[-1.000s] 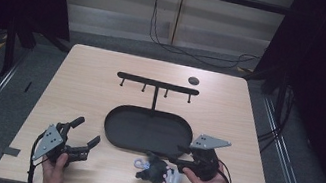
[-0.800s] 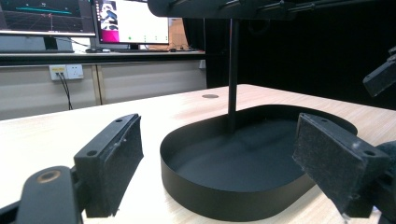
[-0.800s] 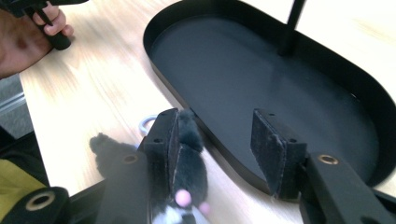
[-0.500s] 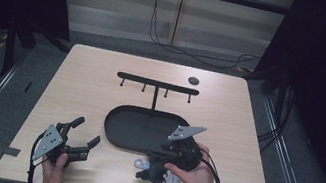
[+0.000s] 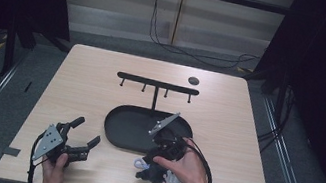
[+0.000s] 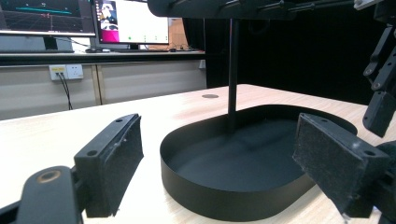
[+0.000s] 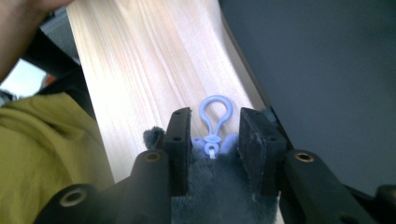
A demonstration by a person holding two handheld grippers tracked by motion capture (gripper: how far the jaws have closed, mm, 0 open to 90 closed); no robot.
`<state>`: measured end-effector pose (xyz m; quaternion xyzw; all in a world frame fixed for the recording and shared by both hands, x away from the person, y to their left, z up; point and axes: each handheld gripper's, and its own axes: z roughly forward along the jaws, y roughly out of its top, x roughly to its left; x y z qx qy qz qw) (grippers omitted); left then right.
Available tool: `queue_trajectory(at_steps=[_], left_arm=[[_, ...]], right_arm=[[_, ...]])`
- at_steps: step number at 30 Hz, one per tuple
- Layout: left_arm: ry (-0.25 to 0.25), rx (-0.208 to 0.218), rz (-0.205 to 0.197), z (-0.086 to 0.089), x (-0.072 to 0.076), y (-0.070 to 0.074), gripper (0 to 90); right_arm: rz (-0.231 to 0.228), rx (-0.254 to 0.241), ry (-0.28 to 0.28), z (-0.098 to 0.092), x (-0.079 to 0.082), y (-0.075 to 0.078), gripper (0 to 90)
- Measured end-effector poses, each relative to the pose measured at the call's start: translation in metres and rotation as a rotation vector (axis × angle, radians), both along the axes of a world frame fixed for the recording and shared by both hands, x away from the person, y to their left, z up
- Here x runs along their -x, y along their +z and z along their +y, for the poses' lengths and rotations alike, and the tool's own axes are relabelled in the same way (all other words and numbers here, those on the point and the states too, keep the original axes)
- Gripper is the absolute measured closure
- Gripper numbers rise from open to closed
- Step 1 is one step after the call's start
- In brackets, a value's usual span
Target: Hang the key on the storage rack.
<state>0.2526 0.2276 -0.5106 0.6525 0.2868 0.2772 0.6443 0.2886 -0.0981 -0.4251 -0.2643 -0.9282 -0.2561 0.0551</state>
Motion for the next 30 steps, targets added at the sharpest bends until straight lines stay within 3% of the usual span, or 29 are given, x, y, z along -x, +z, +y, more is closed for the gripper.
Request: queue_trajectory(at_steps=[1,4,5,25,30], left_arm=[[0.0,-0.001,0.0,0.0,0.0,0.0,15.5],[0.0,-0.001,0.0,0.0,0.0,0.0,15.5],[0.0,-0.001,0.0,0.0,0.0,0.0,15.5],[0.0,-0.001,0.0,0.0,0.0,0.0,15.5],[0.0,-0.001,0.0,0.0,0.0,0.0,15.5]], right_arm=[[0.016,0.027,0.032,0.009,0.0,-0.001,73.2],[0.038,0.054,0.052,0.017,-0.001,-0.005,75.0],[0.052,0.098,0.077,0.023,-0.002,-0.01,76.5],[0.067,0.127,0.111,0.029,-0.006,-0.013,74.3],[0.095,0.183,0.13,0.033,-0.01,-0.018,73.4]])
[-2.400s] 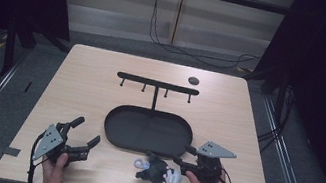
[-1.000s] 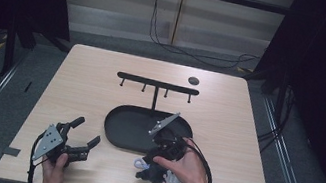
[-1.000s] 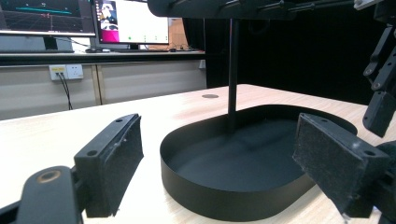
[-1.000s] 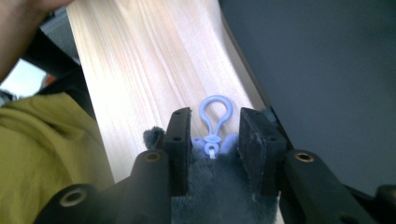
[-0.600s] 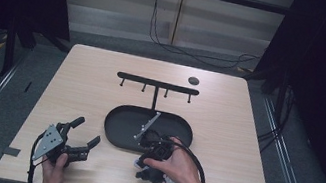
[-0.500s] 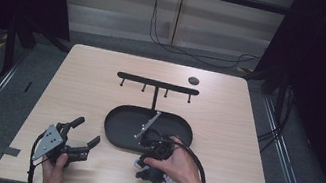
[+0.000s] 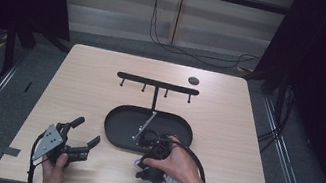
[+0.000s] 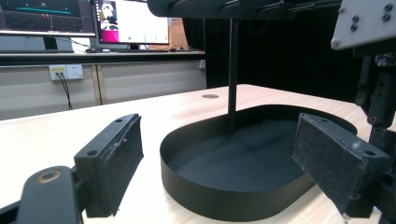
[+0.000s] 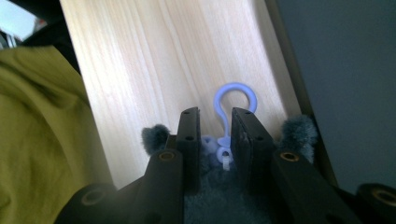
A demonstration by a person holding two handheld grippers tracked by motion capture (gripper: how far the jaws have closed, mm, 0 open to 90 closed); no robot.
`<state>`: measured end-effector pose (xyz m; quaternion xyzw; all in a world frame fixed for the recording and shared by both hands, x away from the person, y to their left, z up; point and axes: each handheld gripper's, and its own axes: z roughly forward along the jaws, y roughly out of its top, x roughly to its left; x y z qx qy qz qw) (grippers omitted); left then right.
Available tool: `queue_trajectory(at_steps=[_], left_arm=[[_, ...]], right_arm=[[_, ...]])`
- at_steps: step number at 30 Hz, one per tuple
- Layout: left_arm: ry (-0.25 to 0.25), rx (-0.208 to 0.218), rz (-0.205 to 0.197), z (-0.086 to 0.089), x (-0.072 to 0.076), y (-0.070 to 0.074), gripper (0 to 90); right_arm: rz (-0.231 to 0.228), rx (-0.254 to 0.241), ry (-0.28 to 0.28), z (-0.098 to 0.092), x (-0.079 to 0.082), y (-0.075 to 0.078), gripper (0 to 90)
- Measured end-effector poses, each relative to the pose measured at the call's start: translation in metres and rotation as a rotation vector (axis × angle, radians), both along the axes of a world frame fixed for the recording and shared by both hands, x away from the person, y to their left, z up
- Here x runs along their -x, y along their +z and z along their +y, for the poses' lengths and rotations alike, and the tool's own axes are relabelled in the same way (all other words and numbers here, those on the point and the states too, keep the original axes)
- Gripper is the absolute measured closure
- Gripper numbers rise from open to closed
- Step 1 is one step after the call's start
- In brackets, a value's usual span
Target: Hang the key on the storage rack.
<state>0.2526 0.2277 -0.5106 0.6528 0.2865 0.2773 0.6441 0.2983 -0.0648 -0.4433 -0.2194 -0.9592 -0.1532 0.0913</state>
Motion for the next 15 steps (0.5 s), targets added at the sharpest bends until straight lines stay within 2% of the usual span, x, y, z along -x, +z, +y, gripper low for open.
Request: queue_trajectory(at_steps=[1,8,15], left_arm=[[0.0,0.001,0.0,0.0,0.0,0.0,15.5],[-0.002,0.004,0.0,0.0,0.0,0.0,15.5],[-0.003,0.004,0.0,0.0,0.0,0.0,15.5]], right_arm=[[0.001,0.019,0.003,0.002,-0.001,-0.002,73.1],[0.016,0.071,0.027,0.008,-0.005,-0.012,70.0],[0.039,0.093,0.034,0.013,-0.009,-0.021,70.4]])
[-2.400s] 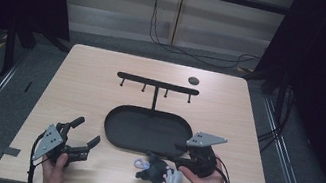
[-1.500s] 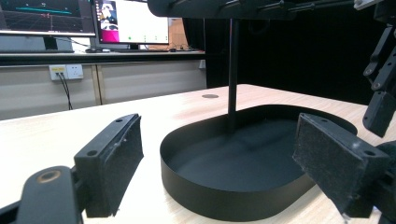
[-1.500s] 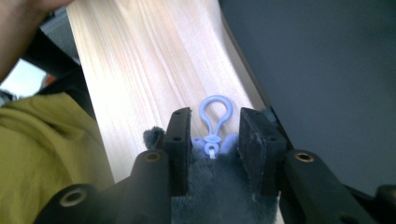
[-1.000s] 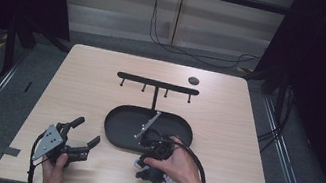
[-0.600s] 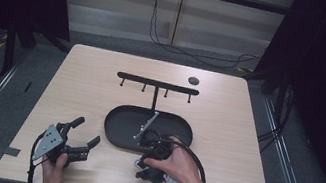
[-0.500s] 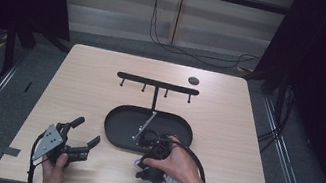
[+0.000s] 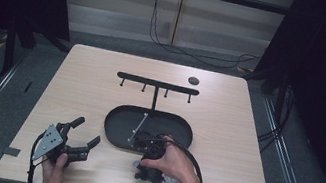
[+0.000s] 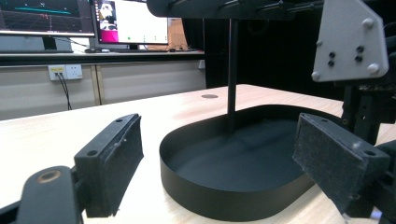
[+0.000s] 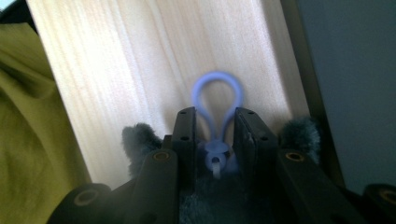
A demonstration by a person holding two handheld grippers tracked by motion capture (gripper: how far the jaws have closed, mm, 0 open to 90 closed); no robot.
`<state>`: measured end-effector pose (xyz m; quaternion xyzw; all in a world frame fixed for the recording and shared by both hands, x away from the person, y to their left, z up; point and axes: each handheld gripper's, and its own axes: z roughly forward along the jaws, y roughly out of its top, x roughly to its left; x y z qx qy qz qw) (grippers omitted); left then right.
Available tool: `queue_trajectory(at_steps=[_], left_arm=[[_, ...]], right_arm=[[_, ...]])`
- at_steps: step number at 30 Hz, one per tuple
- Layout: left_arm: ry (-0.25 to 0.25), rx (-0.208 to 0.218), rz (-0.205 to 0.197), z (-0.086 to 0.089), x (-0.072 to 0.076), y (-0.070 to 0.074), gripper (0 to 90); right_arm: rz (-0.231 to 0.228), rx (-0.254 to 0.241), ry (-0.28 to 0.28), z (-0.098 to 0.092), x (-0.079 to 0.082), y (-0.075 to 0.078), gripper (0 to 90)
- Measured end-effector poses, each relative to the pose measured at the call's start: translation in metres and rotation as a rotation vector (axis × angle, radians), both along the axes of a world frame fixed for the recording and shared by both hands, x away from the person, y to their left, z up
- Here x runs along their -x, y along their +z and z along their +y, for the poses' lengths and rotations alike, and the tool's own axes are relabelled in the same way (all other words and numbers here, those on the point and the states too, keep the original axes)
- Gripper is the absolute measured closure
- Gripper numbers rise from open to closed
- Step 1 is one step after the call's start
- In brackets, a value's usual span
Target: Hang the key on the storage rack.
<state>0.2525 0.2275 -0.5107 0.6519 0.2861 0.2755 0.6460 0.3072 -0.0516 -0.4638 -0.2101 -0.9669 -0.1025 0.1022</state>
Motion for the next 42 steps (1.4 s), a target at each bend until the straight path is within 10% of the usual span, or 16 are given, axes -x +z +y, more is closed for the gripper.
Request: queue_trajectory(at_steps=[27,42], left_arm=[[-0.004,-0.001,-0.001,0.0,0.0,0.0,15.5],[-0.005,-0.001,-0.001,0.0,0.0,0.0,15.5]], right_arm=[[-0.023,0.164,0.1,0.028,0.005,-0.003,86.6],[-0.001,0.143,0.047,0.021,0.0,-0.003,87.4]])
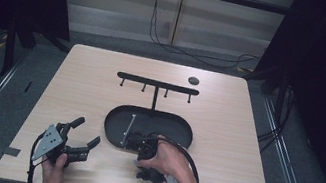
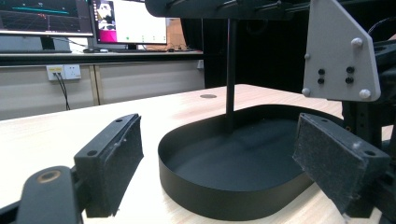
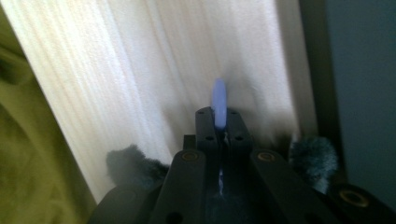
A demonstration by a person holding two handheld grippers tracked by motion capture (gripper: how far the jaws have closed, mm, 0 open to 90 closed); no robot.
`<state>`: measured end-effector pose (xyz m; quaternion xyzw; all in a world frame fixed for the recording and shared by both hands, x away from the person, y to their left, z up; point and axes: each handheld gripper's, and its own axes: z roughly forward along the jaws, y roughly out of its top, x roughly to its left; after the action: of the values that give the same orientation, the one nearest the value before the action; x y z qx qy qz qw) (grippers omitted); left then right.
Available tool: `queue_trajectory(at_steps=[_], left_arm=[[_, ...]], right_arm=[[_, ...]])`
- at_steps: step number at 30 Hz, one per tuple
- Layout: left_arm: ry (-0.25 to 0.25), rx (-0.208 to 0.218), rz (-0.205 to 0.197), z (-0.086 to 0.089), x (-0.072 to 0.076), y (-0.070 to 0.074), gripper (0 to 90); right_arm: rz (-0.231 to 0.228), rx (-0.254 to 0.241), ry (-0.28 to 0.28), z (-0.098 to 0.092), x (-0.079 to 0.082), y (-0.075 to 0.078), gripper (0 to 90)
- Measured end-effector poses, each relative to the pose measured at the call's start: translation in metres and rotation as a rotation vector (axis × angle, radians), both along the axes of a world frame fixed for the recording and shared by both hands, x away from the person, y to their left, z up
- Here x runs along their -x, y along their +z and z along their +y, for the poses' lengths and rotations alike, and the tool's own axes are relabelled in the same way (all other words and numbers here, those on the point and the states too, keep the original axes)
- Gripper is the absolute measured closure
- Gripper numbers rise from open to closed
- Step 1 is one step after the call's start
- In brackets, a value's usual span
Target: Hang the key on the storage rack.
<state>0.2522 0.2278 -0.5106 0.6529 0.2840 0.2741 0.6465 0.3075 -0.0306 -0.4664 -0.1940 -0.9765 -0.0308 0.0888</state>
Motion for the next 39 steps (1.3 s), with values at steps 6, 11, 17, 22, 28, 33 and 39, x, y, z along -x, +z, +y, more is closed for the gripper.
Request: queue_trajectory(at_steps=[6,11,17,22,28,33,39], left_arm=[[-0.001,-0.001,-0.001,0.0,0.0,0.0,15.4],[-0.001,-0.001,-0.001,0.0,0.0,0.0,15.5],[-0.001,-0.002,0.0,0.0,0.0,0.0,15.5],[-0.001,-0.001,-0.001,0.0,0.0,0.0,15.5],[-0.001,-0.001,0.0,0.0,0.0,0.0,15.5],[-0.001,-0.001,-0.001,0.0,0.0,0.0,15.5],[-0.001,-0.001,0.0,0.0,0.0,0.0,15.5]], right_arm=[[-0.004,-0.016,-0.004,-0.004,0.0,0.01,87.4],[0.006,-0.033,-0.001,-0.009,0.0,0.02,87.4],[-0.019,-0.062,0.005,-0.013,0.001,0.03,87.3],[-0.022,-0.056,0.024,-0.014,0.002,0.037,87.3],[-0.022,-0.058,0.023,-0.016,0.002,0.043,87.3],[-0.032,-0.082,0.045,-0.018,0.003,0.054,87.4],[-0.038,-0.085,0.08,-0.019,0.005,0.064,87.3]])
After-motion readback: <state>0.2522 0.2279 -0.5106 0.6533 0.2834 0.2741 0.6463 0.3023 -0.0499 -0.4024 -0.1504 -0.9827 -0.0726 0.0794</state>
